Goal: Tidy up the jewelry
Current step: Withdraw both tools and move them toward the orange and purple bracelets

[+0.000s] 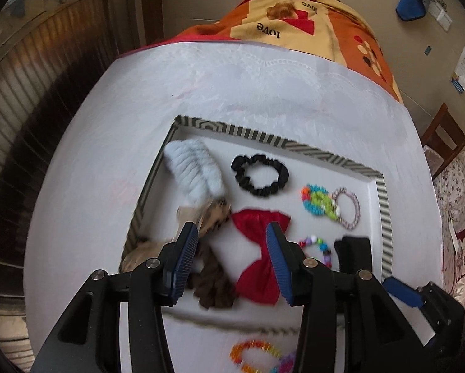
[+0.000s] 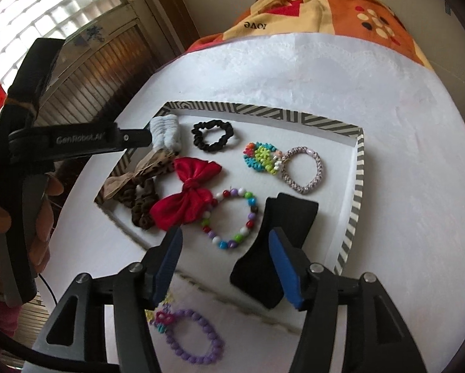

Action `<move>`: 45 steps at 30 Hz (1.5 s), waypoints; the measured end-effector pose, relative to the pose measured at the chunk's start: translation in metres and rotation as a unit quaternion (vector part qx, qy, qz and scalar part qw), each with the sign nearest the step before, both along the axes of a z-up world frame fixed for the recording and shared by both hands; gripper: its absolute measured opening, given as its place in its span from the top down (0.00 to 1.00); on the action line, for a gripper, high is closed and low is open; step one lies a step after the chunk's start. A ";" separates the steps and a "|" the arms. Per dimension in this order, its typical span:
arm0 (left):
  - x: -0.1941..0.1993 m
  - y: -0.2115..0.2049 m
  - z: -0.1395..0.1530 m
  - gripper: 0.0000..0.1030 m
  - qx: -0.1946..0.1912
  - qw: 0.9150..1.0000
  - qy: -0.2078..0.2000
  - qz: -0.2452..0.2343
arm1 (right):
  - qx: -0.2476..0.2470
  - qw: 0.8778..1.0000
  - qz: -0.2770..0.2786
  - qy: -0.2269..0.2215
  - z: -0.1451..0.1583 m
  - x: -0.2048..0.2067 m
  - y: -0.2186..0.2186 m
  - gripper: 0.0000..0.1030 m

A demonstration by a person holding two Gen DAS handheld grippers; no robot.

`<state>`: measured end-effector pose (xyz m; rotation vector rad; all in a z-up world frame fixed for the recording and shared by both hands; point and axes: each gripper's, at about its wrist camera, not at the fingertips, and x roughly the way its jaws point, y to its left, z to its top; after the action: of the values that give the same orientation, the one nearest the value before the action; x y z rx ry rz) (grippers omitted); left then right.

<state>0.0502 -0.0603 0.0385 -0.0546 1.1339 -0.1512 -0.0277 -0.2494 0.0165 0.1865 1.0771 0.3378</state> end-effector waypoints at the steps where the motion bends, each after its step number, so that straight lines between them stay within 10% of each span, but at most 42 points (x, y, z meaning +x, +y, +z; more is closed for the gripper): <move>1: -0.006 0.002 0.001 0.63 0.000 1.000 -0.002 -0.001 | -0.001 1.000 -0.001 -0.001 0.001 -0.004 0.002 0.40; 24: -0.124 0.034 0.005 0.63 0.017 1.000 -0.001 -0.015 | -0.018 1.000 -0.020 -0.009 0.012 -0.102 0.030 0.35; 45: -0.120 0.045 -0.052 0.63 -0.032 0.996 0.083 0.009 | -0.075 0.997 -0.021 0.030 -0.047 -0.101 0.029 0.35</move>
<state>-0.0699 -0.0152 -0.0136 -0.1368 1.2941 -0.1704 -0.1284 -0.2199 -0.0306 0.0853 1.1506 0.2146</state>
